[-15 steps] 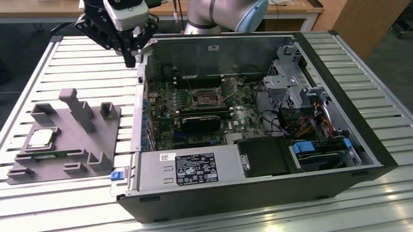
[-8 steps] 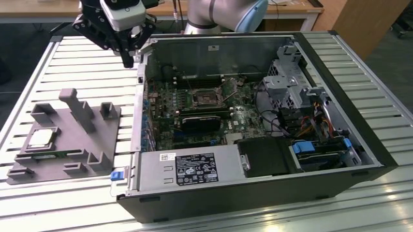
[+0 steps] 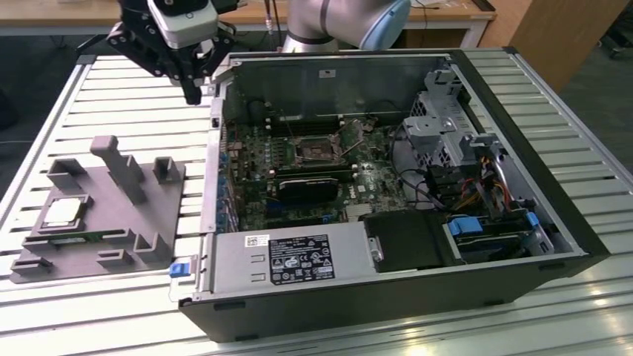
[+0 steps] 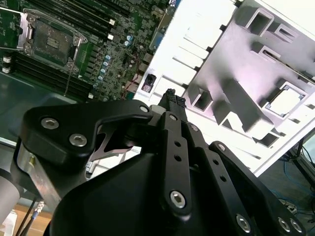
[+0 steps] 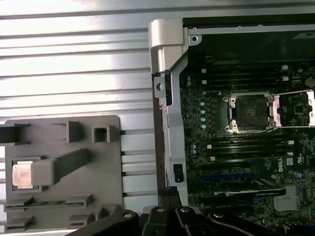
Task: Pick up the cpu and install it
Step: 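Reach for the cpu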
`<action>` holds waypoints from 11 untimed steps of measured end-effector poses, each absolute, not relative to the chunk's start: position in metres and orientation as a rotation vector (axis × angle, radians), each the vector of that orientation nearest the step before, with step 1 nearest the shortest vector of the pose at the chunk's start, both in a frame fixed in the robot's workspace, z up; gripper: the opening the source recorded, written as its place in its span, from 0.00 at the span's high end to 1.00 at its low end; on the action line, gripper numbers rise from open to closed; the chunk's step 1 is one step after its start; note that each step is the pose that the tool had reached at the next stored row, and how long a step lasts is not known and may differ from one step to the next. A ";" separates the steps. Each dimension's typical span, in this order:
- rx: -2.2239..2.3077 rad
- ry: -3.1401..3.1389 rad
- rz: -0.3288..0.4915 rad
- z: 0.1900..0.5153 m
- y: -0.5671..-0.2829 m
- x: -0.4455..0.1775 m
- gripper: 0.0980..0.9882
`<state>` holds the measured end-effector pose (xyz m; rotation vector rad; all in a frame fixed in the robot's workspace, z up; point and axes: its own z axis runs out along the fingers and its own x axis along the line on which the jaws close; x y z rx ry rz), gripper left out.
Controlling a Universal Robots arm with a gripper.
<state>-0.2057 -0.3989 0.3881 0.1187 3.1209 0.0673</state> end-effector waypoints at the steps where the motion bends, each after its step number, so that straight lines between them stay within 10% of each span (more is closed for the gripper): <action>1: 0.119 3.121 0.067 0.388 -0.399 -0.206 0.99; 11: 0.119 3.122 0.067 0.387 -0.399 -0.211 0.99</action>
